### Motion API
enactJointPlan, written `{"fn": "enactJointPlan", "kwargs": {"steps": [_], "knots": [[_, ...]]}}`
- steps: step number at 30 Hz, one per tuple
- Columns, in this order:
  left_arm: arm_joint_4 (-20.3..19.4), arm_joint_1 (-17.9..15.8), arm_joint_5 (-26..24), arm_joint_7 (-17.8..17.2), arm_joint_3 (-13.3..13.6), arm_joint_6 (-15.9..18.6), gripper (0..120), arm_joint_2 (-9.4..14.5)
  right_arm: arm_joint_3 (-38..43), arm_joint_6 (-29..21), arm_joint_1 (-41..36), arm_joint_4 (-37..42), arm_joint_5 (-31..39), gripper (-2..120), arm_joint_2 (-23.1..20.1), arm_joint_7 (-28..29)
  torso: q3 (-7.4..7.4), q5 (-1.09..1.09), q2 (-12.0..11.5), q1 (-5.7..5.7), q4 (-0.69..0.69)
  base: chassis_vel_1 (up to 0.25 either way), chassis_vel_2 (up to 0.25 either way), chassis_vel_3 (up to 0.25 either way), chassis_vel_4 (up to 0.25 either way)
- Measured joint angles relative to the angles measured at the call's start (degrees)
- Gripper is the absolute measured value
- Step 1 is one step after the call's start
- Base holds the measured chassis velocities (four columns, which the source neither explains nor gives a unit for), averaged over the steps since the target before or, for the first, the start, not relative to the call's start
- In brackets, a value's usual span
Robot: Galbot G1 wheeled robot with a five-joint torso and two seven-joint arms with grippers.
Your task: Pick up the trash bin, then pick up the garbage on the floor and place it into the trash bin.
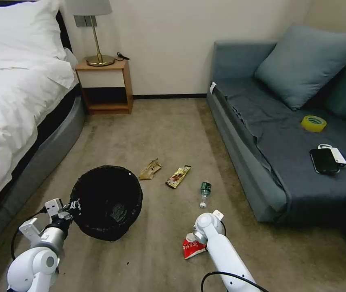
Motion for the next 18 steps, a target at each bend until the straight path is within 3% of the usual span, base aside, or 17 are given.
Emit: {"fn": "enactJointPlan", "kwargs": {"steps": [7, 12, 18], "knots": [[-0.14, -0.02, -0.43, 0.01, -0.05, -0.01, 4, 0.08, -0.72, 0.20, -0.41, 0.79, -0.13, 76, -0.35, 0.00, 0.02, 0.04, -0.03, 0.01, 0.01, 0.000, 0.000, 0.000, 0.000], [-0.27, 0.00, -0.50, 0.09, -0.06, -0.01, 4, 0.01, -2.09, 0.18, -1.19, 3.00, 1.19, 65, -1.72, 0.81, 0.04, 0.07, -0.05, 0.01, 0.01, 0.000, 0.000, 0.000, 0.000], [-0.23, 0.09, -0.34, 0.21, 0.03, -0.16, 4, -0.16, -3.40, -0.09, -1.37, 4.58, 2.40, 42, -2.76, 0.93, 0.04, 0.08, -0.05, 0.02, 0.04, 0.000, 0.000, 0.000, 0.000]]}}
